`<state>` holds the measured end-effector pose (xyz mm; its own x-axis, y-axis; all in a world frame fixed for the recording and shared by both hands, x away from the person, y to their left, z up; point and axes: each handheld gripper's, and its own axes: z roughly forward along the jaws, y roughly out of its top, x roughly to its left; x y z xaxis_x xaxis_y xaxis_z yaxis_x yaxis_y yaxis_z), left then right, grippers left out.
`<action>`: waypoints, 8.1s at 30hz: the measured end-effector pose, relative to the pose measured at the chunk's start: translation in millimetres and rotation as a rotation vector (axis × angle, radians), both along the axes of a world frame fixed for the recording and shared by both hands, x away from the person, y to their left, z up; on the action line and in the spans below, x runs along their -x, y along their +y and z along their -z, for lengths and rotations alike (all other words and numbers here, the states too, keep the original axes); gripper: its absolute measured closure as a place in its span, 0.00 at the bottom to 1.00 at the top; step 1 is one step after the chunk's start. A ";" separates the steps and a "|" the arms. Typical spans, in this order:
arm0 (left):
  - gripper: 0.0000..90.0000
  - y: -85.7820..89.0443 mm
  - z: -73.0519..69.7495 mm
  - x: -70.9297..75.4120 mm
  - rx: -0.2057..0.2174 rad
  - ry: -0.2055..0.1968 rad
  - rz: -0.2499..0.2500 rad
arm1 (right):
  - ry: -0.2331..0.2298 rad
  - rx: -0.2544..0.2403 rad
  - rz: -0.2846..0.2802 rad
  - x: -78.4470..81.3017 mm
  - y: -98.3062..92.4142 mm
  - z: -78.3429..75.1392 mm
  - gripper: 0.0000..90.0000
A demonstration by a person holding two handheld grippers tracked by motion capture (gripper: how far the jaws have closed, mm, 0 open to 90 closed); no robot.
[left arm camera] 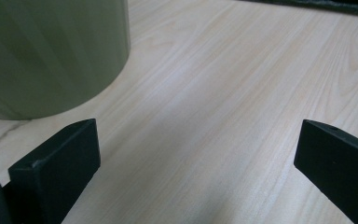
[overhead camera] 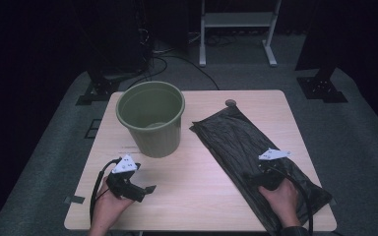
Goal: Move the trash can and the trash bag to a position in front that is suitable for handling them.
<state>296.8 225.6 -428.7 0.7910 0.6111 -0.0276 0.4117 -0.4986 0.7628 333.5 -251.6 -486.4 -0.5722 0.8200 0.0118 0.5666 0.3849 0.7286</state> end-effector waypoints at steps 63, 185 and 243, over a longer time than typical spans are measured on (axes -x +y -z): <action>0.00 23.2 -163.9 -80.9 0.022 -0.090 -0.066 | 0.000 0.000 0.000 -0.1 -0.1 0.0 0.10; 0.00 -38.4 -140.6 -35.7 0.074 -0.047 0.158 | 0.003 0.002 0.016 1.2 2.3 0.2 0.09; 0.00 -16.3 51.6 -11.1 -0.052 0.019 0.030 | 0.001 0.002 0.006 1.4 2.4 0.2 0.09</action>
<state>307.9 209.3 -480.2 0.8088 0.5880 -0.0119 0.4102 -0.5495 0.7279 332.1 -249.3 -486.5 -0.5671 0.8236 0.0106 0.5700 0.3832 0.7268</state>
